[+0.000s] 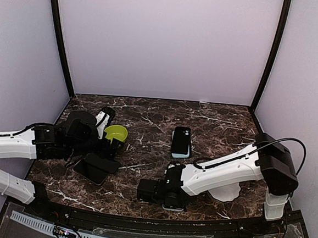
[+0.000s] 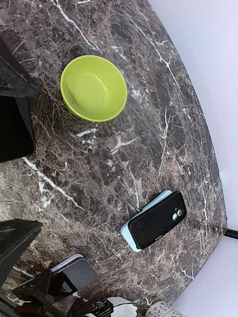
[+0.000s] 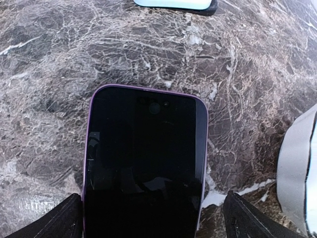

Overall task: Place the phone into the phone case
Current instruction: Install the phone into the phone case.

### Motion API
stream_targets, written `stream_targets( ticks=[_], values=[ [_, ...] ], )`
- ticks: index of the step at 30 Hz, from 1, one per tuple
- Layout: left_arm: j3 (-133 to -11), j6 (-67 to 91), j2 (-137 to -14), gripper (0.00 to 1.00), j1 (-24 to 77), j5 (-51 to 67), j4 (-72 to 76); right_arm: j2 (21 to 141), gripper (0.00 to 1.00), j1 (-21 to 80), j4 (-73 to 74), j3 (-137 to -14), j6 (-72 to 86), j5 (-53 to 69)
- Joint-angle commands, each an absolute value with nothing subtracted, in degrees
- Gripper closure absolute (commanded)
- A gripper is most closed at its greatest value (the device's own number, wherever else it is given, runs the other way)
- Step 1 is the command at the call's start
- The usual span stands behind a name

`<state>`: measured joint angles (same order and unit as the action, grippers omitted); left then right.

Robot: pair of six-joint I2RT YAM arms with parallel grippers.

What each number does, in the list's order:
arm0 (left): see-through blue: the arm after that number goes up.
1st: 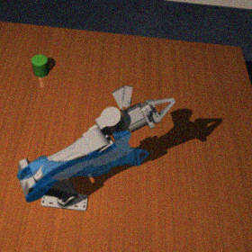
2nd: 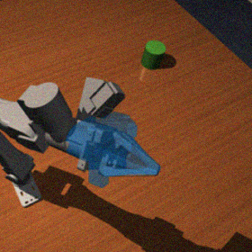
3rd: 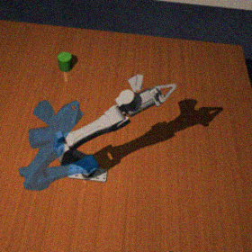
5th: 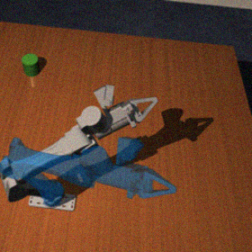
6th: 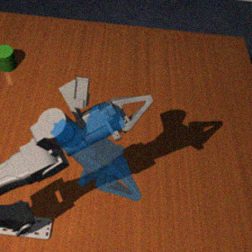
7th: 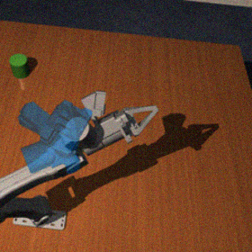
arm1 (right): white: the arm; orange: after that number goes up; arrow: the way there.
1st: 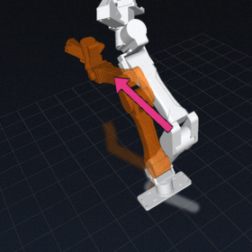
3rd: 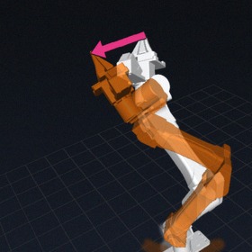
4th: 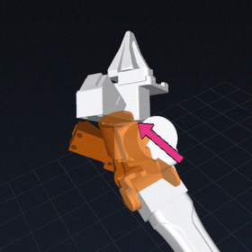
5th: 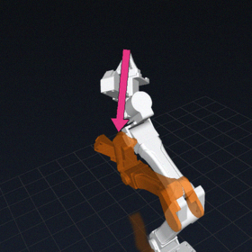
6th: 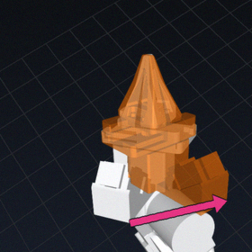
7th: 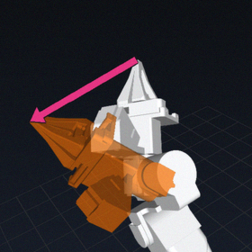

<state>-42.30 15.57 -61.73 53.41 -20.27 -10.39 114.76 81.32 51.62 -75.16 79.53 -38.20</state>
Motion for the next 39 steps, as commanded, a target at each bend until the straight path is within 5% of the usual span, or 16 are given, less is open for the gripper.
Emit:
stream_targets(
  ticks=[1,7,14,18,30,39],
  values=[
    [-43.96,14.77,-59.92,0.13,53.28,-20.91,-11.34,111.78,0.02,81.56,57.83,-78.67,75.22,-37.81],
    [-43.78,14.70,-59.69,0.13,53.27,-21.01,-11.34,111.41,0.18,84.36,56.40,-81.14,71.01,-33.49],
    [-43.56,14.68,-59.59,0.13,53.22,-20.96,-11.34,110.22,0.56,84.81,49.51,-77.98,70.56,-26.22],
    [-43.51,14.76,-59.66,0.13,53.31,-21.00,-11.34,110.99,0.69,84.90,48.88,-77.60,70.41,-24.91],
    [-43.59,14.51,-59.68,0.13,53.32,-21.83,-11.43,113.12,0.92,84.90,46.52,-68.14,73.85,-18.06],
    [-43.45,13.77,-60.33,0.13,53.24,-21.96,-10.93,111.14,0.89,84.55,50.14,-74.13,68.94,-23.04]
  ],
)
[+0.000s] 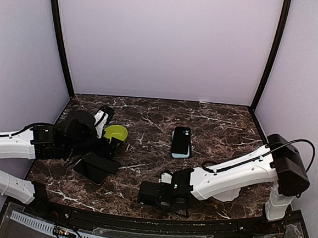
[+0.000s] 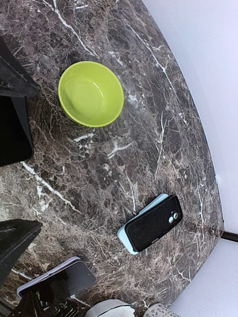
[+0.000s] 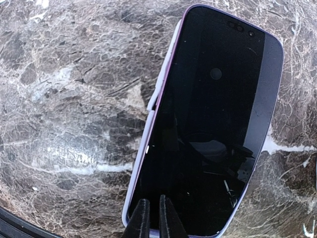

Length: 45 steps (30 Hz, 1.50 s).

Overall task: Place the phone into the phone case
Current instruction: Install the phone into the phone case, then pick up the phone with the phone case at the center of the board.

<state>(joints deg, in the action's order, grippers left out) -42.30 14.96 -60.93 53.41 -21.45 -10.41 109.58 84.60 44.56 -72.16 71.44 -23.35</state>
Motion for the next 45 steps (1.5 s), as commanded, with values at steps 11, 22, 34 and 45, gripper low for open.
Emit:
stream_targets(
  ticks=[11,22,34,45],
  values=[
    [-50.80,7.97,-66.09,0.11,53.18,-18.64,-15.10,96.91,0.82,75.09,44.88,-70.51,59.01,-28.67],
    [-60.66,3.68,-75.25,0.07,51.41,-9.40,-15.09,92.22,0.59,70.23,38.37,-60.08,57.27,-21.10],
    [-59.69,4.13,-78.81,0.06,48.57,-4.63,-15.00,89.75,0.44,66.44,25.43,-50.10,56.92,-11.28],
    [-58.88,4.82,-77.18,0.06,48.60,-5.06,-15.26,94.96,0.73,66.13,22.16,-48.23,53.67,-5.04]
  ],
)
